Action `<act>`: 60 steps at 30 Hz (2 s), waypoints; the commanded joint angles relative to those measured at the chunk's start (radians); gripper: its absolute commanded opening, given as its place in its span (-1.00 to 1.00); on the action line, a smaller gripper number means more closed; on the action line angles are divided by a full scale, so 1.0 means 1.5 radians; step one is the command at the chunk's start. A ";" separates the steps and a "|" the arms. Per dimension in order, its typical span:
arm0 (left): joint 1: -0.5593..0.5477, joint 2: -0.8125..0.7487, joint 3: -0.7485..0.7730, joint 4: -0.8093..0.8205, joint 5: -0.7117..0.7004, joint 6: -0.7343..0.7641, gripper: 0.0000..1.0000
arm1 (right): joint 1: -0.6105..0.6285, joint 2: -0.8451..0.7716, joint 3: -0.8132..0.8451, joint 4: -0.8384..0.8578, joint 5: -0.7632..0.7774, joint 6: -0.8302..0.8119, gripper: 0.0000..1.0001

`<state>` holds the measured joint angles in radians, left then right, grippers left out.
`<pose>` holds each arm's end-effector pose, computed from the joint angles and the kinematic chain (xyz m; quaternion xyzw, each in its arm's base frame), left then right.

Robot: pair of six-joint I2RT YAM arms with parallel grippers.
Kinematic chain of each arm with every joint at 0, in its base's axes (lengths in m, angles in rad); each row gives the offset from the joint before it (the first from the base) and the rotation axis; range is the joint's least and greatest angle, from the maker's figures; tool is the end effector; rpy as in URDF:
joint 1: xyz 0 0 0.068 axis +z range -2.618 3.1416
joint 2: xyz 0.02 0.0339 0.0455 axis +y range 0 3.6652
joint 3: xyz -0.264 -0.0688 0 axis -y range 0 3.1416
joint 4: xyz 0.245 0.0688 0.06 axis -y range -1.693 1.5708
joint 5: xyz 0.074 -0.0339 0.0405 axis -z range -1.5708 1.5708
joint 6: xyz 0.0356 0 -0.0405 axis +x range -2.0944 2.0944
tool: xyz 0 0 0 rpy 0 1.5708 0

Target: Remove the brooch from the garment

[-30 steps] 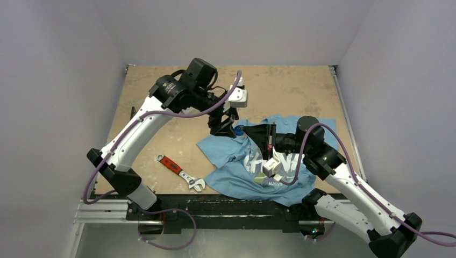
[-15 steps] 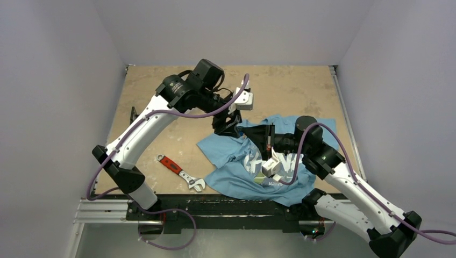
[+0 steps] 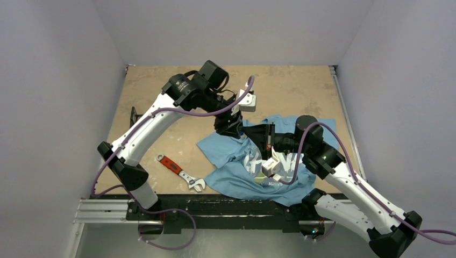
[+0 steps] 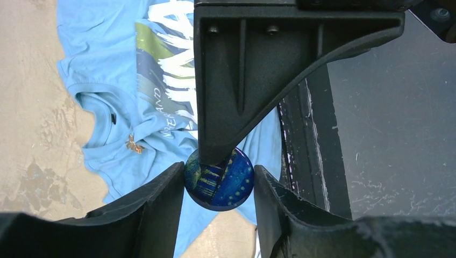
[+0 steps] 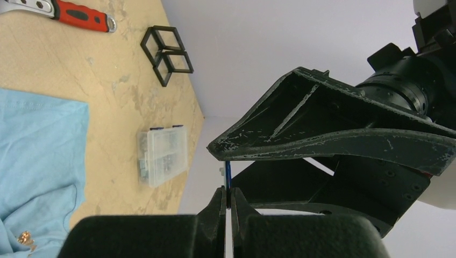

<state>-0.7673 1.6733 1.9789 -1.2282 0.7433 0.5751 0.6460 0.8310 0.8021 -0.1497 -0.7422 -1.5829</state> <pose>0.2158 -0.2416 0.4272 0.6399 0.6197 -0.3711 0.2623 0.1351 0.1320 0.3436 -0.7444 0.1064 -0.0215 0.6588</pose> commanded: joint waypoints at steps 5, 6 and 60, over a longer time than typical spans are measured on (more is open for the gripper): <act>-0.003 -0.003 0.032 -0.010 0.016 0.020 -0.28 | 0.003 0.010 0.037 -0.009 0.004 -0.009 -1.00; -0.003 -0.003 0.032 -0.010 0.017 0.019 -0.33 | 0.003 0.010 0.037 -0.009 0.003 -0.009 -1.00; 0.596 0.198 -0.198 0.110 -0.414 0.592 -0.50 | 0.000 0.135 0.127 -0.037 0.337 0.552 0.98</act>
<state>0.1135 1.9369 1.6413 -1.0775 0.1581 1.4006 0.6476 1.0348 0.9840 -0.1963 -0.2520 -0.7696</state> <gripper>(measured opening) 0.449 0.987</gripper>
